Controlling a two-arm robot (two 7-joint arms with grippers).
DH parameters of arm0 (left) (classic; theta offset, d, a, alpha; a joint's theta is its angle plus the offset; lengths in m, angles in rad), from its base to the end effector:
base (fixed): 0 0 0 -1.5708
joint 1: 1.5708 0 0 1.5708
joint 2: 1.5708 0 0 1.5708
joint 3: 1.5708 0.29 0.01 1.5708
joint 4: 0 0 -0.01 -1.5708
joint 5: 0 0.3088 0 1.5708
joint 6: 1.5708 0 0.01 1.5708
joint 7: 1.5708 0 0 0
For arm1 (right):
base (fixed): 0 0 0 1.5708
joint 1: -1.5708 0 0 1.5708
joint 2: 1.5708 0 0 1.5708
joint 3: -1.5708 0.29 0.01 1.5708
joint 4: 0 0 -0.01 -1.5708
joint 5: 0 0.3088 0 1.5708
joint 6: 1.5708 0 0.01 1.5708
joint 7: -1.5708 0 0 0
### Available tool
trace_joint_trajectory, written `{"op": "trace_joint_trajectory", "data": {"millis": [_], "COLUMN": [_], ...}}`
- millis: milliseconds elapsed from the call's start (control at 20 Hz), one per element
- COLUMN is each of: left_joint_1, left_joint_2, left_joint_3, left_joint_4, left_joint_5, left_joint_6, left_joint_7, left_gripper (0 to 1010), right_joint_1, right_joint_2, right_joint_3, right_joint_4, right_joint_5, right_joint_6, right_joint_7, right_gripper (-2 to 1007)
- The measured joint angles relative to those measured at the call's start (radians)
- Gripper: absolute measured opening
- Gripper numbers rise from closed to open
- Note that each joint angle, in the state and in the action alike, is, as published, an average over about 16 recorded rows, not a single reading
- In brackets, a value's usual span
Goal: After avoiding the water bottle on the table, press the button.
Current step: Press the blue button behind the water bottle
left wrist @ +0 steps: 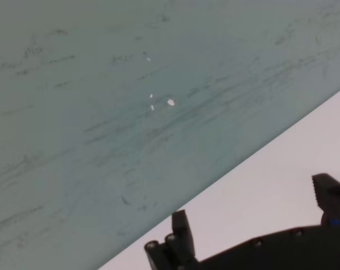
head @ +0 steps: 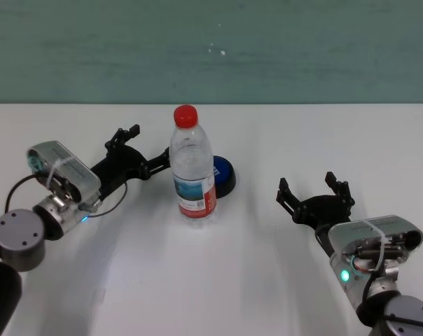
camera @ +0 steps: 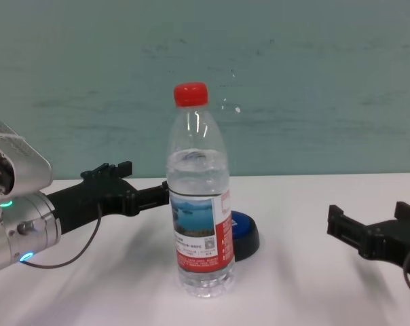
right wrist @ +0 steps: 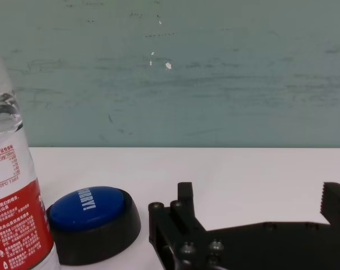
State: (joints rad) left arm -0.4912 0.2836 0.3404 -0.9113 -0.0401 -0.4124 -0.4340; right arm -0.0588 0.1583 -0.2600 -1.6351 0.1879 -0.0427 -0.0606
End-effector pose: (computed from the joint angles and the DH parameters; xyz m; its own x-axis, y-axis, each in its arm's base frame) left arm 0.4472 0.0546 -0.3211 0.5522 0.7399 0.3843 -0.8045 0.5938 0.0126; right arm 0.3002 0.0394 -0.3071 0.2027 -0.9779 -0.0508 0.9792 0.2027 0.0059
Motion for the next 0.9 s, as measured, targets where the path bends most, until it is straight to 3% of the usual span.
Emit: {"op": "trace_joint_trajectory", "data": {"millis": [450,900], "left_joint_1": [0.044,0.173], "left_joint_2": [0.013,0.049], "left_joint_3": [-0.017,-0.076], "left_joint_4": [-0.068,-0.262], "left_joint_5": [0.038,0.089], "left_joint_6": [0.030,0.105], "left_joint_7": [0.063,0.163], "left_gripper": [1000,1000], "right_joint_1": [0.000,0.000], "right_joint_2": [0.000,0.000], "right_joint_3": [0.000,0.000], "right_joint_4": [0.000,0.000], "right_joint_5": [0.000,0.000], "right_joint_6": [0.000,0.000], "right_joint_7": [0.000,0.000], "right_gripper": [1004,1004]}}
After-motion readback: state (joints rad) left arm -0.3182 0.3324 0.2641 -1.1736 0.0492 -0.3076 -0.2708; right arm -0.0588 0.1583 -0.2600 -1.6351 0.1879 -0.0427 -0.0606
